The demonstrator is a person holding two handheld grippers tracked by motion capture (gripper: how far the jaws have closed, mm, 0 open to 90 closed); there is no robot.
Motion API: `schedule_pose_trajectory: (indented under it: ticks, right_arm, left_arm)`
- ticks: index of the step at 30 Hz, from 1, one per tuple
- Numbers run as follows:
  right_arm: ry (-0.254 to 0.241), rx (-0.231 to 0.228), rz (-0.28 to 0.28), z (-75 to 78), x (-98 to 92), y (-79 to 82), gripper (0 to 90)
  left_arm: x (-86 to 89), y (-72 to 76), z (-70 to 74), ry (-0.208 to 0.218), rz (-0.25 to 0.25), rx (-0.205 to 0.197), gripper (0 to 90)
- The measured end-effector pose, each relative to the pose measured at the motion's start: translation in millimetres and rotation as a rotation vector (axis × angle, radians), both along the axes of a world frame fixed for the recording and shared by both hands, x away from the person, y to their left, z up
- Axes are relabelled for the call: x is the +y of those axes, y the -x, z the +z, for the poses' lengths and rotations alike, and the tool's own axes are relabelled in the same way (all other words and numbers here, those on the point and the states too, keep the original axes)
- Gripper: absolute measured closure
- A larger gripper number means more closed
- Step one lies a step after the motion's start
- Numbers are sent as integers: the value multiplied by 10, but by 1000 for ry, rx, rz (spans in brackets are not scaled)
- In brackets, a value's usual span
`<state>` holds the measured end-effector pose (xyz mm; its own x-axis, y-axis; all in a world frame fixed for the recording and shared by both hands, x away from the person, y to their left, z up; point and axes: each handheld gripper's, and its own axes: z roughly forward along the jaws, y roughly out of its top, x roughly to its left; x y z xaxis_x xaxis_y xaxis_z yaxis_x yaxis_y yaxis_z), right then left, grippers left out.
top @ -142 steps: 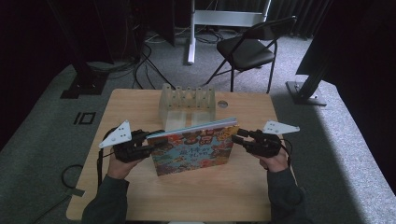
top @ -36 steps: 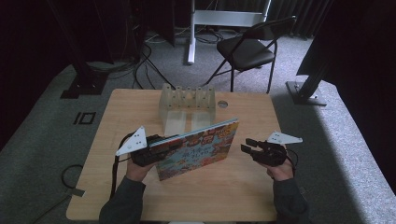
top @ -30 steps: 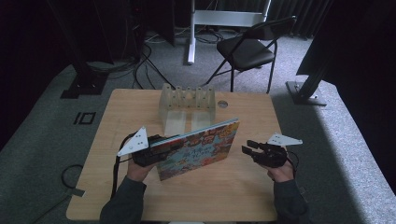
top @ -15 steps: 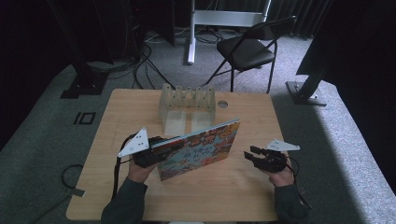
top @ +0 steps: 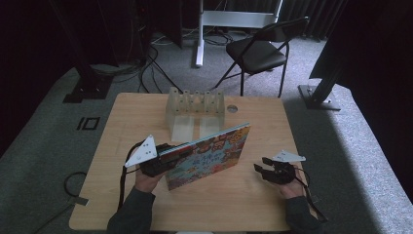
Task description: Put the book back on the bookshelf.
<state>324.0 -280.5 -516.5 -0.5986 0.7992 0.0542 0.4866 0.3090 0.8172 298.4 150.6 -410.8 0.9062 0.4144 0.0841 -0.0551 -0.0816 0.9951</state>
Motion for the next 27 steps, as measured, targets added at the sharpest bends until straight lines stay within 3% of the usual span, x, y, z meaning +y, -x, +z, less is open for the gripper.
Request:
schedule_pose_trajectory:
  ticks: [10,18,27]
  right_arm:
    - [37,13,-38,-93,-6,-23,430]
    - [102,19,-54,-154,32,-42,406]
    - [124,28,-71,-205,37,-65,387]
  left_arm:
    - [-16,29,0,2,15,0,805]
    - [-27,54,3,-3,26,-3,804]
    - [-22,79,2,-1,45,-2,805]
